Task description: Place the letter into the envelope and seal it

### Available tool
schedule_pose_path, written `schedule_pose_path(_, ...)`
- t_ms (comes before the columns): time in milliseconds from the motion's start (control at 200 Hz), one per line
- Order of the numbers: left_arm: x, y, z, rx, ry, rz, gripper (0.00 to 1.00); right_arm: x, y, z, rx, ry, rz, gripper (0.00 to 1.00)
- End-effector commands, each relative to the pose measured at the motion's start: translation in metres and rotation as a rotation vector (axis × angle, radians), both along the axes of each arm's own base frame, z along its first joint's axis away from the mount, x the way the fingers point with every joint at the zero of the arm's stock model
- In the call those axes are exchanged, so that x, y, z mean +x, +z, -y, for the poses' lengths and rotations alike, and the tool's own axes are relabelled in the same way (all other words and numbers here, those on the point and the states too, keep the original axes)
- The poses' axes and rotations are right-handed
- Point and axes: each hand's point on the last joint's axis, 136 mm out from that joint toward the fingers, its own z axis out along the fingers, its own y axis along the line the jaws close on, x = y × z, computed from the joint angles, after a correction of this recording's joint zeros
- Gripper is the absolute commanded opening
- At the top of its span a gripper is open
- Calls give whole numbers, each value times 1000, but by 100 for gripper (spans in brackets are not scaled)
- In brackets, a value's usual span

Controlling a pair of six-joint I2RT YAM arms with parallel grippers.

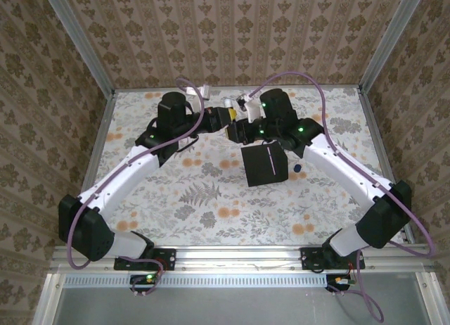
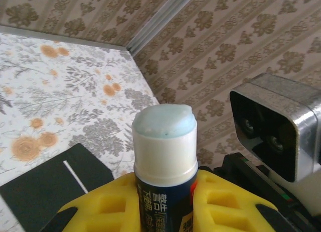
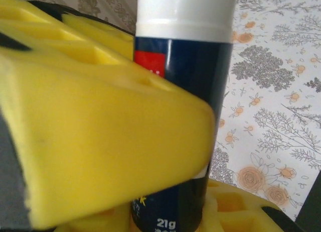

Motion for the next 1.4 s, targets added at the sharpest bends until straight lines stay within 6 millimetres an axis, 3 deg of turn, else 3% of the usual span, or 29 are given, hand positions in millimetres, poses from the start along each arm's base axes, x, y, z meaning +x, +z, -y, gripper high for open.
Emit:
schedule_pose_path(0,-17,24,1,-99,-116,70,0,-17,53,0,164,101,98,24)
schedule_pose_path(70,-23,31,1,-137,-161,101,0,-18,61,4,236,135,81,23)
schedule_pose_path(100,-27,36,1,-156,-183,123,0,-28,79,9,285,166,103,23)
schedule_pose_path(295,-51,63,5,-248,-320,239,0,-54,127,22,487,326,125,23)
schedule_pose_path(740,-100,103,20,-455,-634,333,0,-113,193,35,557,525,256,22)
schedule_pose_path(1010,-104,103,23,-445,-660,341,0,-104,177,32,524,495,216,22)
schedule_pose_path(1155,-93,99,19,-426,-610,331,0,-88,159,36,477,421,183,28)
schedule_pose_path(1265,-72,93,9,-397,-514,312,0,-77,145,44,452,362,148,41)
schedule_pose_path(1395,-46,88,-10,-384,-377,294,0,-69,131,57,449,312,115,75)
